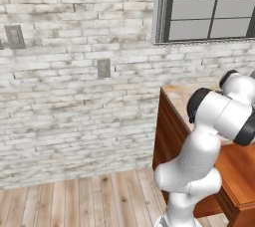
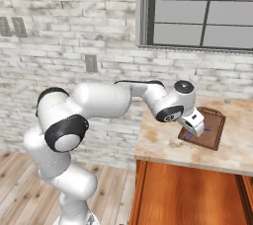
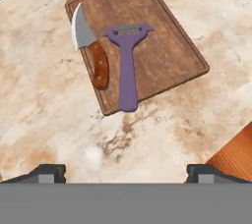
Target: Open the drawer on the right and place the cutting tools on the cutting board.
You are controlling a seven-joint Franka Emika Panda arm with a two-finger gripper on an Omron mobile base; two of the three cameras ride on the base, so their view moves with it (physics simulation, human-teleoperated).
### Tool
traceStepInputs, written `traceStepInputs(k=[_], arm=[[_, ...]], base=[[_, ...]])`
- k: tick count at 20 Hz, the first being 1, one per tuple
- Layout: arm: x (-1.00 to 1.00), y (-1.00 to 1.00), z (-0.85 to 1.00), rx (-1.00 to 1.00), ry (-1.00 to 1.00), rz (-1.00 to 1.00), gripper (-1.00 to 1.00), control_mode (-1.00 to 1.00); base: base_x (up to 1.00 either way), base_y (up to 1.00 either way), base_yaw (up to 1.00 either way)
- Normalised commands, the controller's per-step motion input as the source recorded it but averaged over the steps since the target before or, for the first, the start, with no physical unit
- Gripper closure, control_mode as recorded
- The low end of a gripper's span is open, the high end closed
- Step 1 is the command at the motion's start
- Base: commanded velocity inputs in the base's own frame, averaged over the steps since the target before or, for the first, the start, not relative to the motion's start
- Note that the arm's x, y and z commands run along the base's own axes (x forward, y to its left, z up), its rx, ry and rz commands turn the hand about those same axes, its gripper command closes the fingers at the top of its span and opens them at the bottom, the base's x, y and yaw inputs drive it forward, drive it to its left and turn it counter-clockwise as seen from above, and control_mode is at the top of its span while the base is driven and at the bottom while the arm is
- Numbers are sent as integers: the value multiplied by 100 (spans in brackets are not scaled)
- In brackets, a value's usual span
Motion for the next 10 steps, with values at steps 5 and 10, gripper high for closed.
traceStepInputs(k=[5,10], arm=[[-100,96,-25,-3,1,2,-100,-100],[-94,25,-70,-1,1,7,-100,-100]], base=[[0,0,0],[0,0,0]])
